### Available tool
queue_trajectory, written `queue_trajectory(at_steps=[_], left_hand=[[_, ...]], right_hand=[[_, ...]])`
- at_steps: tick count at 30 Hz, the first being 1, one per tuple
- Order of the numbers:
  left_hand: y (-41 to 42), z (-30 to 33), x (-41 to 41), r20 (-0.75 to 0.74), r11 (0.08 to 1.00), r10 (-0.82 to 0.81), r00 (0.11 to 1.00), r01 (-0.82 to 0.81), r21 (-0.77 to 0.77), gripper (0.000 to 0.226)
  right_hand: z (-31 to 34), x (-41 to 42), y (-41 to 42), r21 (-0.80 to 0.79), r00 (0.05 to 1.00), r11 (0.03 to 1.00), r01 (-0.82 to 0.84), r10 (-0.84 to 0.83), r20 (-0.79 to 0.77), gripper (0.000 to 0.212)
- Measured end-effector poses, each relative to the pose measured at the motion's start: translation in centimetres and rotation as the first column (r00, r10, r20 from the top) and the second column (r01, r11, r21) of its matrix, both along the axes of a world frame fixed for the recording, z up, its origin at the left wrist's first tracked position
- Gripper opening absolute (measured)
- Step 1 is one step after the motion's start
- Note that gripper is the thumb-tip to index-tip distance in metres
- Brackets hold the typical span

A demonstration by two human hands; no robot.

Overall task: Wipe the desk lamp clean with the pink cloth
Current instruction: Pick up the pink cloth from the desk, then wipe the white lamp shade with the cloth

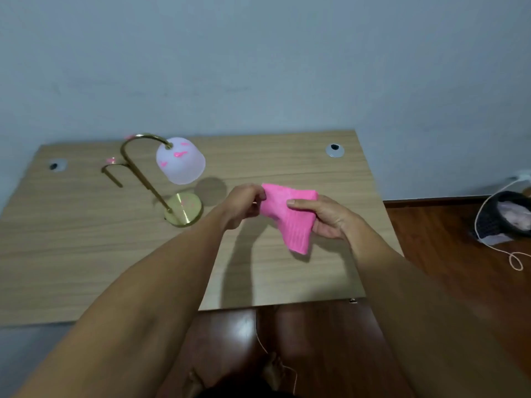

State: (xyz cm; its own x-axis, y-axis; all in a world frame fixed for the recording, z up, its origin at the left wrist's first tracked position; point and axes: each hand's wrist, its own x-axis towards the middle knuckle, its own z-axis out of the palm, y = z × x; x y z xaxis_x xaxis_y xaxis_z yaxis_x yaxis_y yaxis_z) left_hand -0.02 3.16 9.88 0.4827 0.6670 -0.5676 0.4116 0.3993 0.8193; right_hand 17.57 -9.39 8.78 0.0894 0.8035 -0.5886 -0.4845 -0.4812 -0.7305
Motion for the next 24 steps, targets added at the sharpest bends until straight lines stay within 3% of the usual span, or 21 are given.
queue_trajectory(at_steps=[2, 4, 7, 9, 10, 14, 16, 19, 21, 24], left_hand=[[1.2, 2.0, -0.5, 0.053, 0.999, 0.023, 0.998, -0.024, 0.028, 0.023], [2.1, 4.0, -1.3, 0.093, 0.990, 0.038, 0.995, -0.051, 0.135, 0.011], [3.3, 6.4, -3.4, 0.113, 0.907, 0.109, 0.988, -0.146, 0.396, 0.005], [4.0, 7.9, -5.7, 0.108, 0.794, 0.136, 0.985, -0.173, 0.583, 0.009], [4.4, 8.6, -7.0, 0.102, 0.726, 0.141, 0.985, -0.173, 0.666, 0.007], [5.9, 11.1, -13.1, 0.069, 0.410, 0.225, 0.972, -0.159, 0.898, 0.006], [7.1, 11.6, -16.5, 0.074, 0.329, 0.308, 0.948, -0.179, 0.927, 0.010], [9.5, 10.9, -21.0, 0.027, 0.334, 0.355, 0.935, -0.154, 0.930, 0.027], [11.0, 10.0, -23.4, -0.070, 0.343, 0.320, 0.945, -0.046, 0.938, 0.042], [12.6, 9.3, -25.3, -0.229, 0.432, 0.225, 0.947, 0.113, 0.895, 0.054]], right_hand=[[1.5, -0.9, 1.2, 0.047, 1.000, 0.999, 0.002, -0.001, -0.024, 0.066], [3.0, -1.9, 2.3, 0.053, 0.997, 0.997, 0.063, -0.059, -0.058, 0.070], [5.3, -3.5, 4.0, 0.051, 0.988, 0.987, 0.152, -0.150, -0.045, 0.044], [6.5, -4.6, 5.3, 0.034, 0.976, 0.975, 0.218, -0.218, -0.003, 0.010], [7.0, -5.3, 6.0, 0.030, 0.964, 0.964, 0.266, -0.266, 0.009, 0.004], [8.5, -9.3, 9.1, 0.097, 0.905, 0.903, 0.419, -0.423, 0.037, 0.011], [9.0, -11.5, 10.8, 0.141, 0.893, 0.889, 0.435, -0.446, 0.062, 0.022], [9.4, -14.8, 13.0, 0.197, 0.872, 0.871, 0.451, -0.477, 0.110, 0.045], [9.8, -17.1, 14.0, 0.219, 0.856, 0.861, 0.459, -0.494, 0.151, 0.056], [10.5, -20.3, 14.5, 0.232, 0.848, 0.881, 0.413, -0.464, 0.255, 0.058]])
